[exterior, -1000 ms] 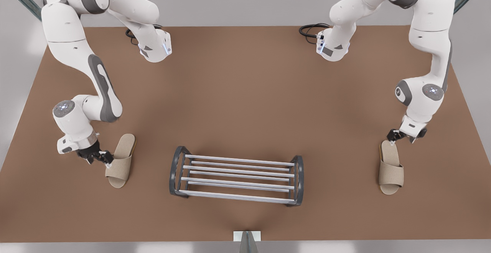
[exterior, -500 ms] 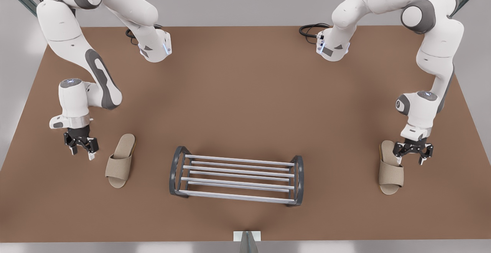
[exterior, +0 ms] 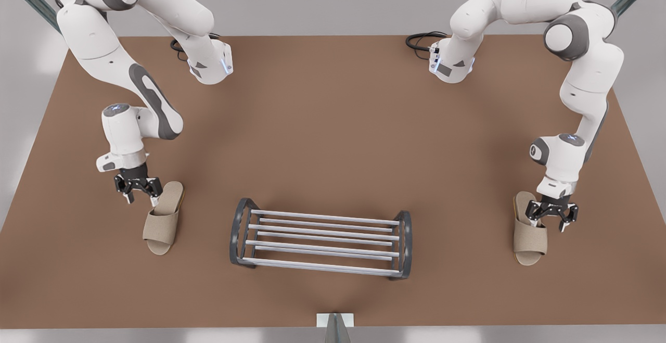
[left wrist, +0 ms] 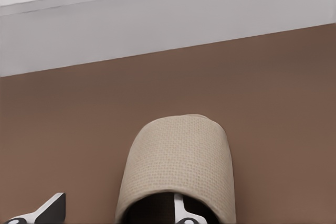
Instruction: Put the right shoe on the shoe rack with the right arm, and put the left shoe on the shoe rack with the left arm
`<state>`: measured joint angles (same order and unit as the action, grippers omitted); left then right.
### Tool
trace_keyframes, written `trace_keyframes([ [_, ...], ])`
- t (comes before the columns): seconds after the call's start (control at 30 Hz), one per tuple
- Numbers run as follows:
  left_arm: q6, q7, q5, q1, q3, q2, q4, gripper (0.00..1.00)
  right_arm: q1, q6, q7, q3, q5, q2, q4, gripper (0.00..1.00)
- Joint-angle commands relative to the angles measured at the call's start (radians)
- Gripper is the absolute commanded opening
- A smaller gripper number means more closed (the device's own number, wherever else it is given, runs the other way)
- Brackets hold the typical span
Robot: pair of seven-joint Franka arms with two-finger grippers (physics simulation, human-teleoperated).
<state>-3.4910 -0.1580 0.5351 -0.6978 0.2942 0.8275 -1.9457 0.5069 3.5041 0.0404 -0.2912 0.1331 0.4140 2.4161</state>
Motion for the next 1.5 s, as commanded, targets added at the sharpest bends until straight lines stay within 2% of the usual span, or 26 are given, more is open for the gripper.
trace_keyframes([
  [0.0,-0.003,-0.012,0.0,0.0,0.006,0.007,0.002,0.99,0.002,0.003,-0.114,0.0,0.0,0.031,-0.009,1.0],
  [0.17,-0.003,-0.012,0.0,0.0,0.02,0.028,0.022,0.96,0.018,0.003,-0.114,0.001,0.002,0.06,-0.032,1.0],
  [0.2,-0.003,-0.012,-0.001,0.0,0.02,0.03,0.024,0.81,0.018,0.003,-0.116,0.001,0.0,0.065,-0.034,1.0],
  [0.4,-0.003,-0.012,-0.001,-0.002,0.02,0.033,0.027,0.36,0.018,0.003,-0.116,0.001,0.002,0.138,-0.086,1.0],
  [0.57,-0.002,0.048,-0.003,-0.009,0.022,0.022,0.025,0.26,0.018,0.003,-0.116,0.001,0.002,0.164,-0.115,1.0],
  [0.7,0.043,0.195,-0.003,-0.045,0.1,-0.016,0.022,0.21,0.021,0.003,-0.116,0.001,0.002,0.186,-0.138,1.0],
  [0.9,0.538,0.666,-0.004,-0.051,0.365,-0.271,0.039,0.21,0.019,0.003,-0.116,0.001,0.002,0.218,-0.161,1.0],
  [0.97,0.648,0.75,-0.004,0.006,0.382,-0.324,0.083,0.21,0.019,0.004,-0.116,0.001,0.002,0.223,-0.167,1.0],
  [1.03,0.809,0.801,-0.003,0.063,0.416,-0.334,0.195,0.21,0.027,0.004,-0.116,0.003,0.002,0.227,-0.169,1.0],
  [1.1,0.966,0.896,0.0,0.188,0.416,-0.349,0.313,0.21,0.027,0.004,-0.116,0.001,0.002,0.229,-0.169,1.0],
  [1.13,1.014,0.945,0.012,0.251,0.413,-0.347,0.349,0.21,0.027,0.003,-0.116,0.001,0.002,0.23,-0.169,0.87],
  [1.17,1.078,1.026,0.069,0.34,0.402,-0.332,0.409,0.21,0.033,0.003,-0.114,0.001,0.002,0.233,-0.169,0.58],
  [1.2,1.127,1.095,0.112,0.406,0.392,-0.323,0.451,0.21,0.033,0.004,-0.114,0.001,0.002,0.233,-0.169,0.52],
  [1.23,1.187,1.147,0.152,0.477,0.385,-0.3,0.513,0.21,0.033,0.003,-0.114,0.001,0.002,0.233,-0.169,0.52],
  [1.37,1.279,1.226,0.169,0.825,0.131,-0.254,0.683,0.21,0.035,0.003,-0.114,0.001,0.002,0.233,-0.173,0.52],
  [1.43,1.305,1.284,0.164,1.023,-0.045,-0.22,0.752,0.21,0.035,0.004,-0.114,0.001,0.002,0.233,-0.173,0.52],
  [1.47,1.322,1.298,0.163,1.07,-0.081,-0.186,0.801,0.21,0.035,0.004,-0.112,0.001,0.002,0.233,-0.175,0.52],
])
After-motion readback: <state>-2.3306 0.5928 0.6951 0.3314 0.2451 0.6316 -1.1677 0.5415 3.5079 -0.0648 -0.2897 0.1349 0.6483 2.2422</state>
